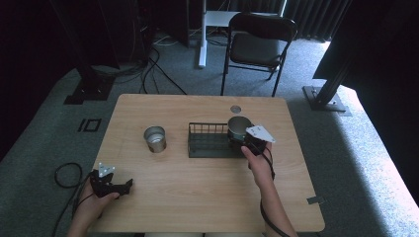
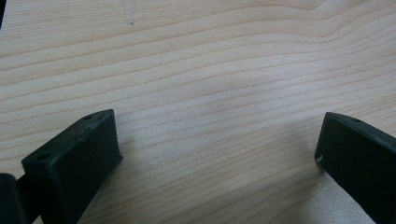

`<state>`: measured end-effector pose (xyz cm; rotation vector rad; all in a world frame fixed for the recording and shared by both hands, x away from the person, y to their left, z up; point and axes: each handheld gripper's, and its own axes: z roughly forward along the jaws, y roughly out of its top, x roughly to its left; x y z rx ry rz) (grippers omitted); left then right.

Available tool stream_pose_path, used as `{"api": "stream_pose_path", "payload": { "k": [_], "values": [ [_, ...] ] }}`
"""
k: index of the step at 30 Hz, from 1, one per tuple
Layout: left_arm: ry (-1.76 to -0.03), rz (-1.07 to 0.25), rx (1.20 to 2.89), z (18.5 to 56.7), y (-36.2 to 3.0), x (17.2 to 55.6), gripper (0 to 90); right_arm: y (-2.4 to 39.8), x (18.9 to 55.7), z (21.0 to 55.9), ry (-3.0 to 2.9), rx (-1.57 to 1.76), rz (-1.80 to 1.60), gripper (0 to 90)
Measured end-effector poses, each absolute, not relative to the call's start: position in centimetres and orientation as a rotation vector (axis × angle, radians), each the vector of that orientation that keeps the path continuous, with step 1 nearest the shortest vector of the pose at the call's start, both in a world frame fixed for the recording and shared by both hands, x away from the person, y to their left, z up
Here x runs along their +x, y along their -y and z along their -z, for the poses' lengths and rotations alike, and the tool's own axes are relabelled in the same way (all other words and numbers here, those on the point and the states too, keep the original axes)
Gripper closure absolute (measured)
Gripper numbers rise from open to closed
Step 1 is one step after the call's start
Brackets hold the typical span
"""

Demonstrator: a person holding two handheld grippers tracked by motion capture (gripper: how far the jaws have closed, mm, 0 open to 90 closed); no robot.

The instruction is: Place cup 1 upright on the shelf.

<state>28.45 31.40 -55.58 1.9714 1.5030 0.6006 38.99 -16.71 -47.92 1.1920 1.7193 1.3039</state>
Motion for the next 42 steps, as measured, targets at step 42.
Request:
{"api": "stream_pose_path", "payload": {
  "k": [42],
  "values": [
    [-1.503, -0.601, 1.971, 55.6, -31.4, 28.4, 0.4, 20.7, 35.1, 48.0, -1.843, 1.118, -1.289, 10.8]
  ]
}}
